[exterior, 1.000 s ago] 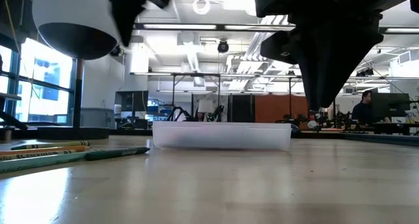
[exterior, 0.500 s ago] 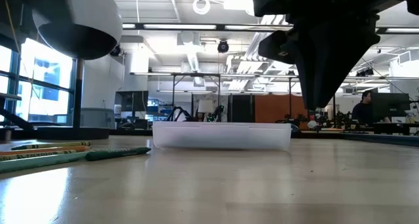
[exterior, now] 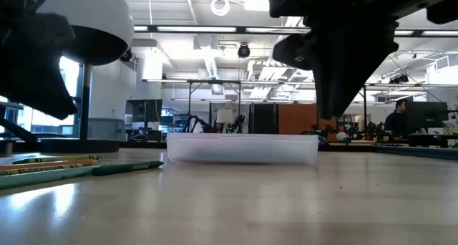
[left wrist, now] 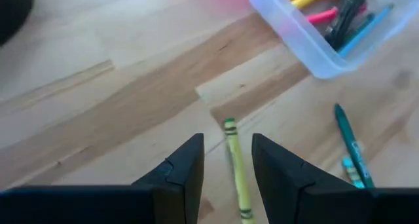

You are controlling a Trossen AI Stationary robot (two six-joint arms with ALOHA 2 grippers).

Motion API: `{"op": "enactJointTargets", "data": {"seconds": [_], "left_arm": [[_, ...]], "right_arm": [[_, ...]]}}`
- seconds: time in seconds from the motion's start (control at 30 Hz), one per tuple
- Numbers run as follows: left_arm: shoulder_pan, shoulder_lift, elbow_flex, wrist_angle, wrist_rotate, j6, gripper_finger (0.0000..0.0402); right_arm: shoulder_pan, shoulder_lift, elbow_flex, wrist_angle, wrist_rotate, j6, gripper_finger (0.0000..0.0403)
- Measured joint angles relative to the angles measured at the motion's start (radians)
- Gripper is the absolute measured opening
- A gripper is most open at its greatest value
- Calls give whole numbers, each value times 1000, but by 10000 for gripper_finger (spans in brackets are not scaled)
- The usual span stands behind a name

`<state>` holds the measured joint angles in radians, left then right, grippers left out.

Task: Pick & place school supplies into a supply box
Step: Put the top green crayon into the pink supply box

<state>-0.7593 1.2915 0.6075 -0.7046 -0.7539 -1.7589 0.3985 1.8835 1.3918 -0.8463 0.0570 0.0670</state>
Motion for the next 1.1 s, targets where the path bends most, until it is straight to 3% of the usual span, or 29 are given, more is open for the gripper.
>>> {"op": "enactJointTargets", "data": {"seconds": [0.27, 0.47, 1.1], "left_arm": [[0, 0, -78, 175, -11, 5, 159], [0, 23, -80, 261, -11, 105, 159], [-1, 264, -77, 355, -6, 27, 159]], "right_arm": [[-15, 0, 0, 7, -3, -55, 30], [-28, 0, 0, 12, -7, -105, 30], [-102, 0, 0, 44, -41, -258, 30]]}}
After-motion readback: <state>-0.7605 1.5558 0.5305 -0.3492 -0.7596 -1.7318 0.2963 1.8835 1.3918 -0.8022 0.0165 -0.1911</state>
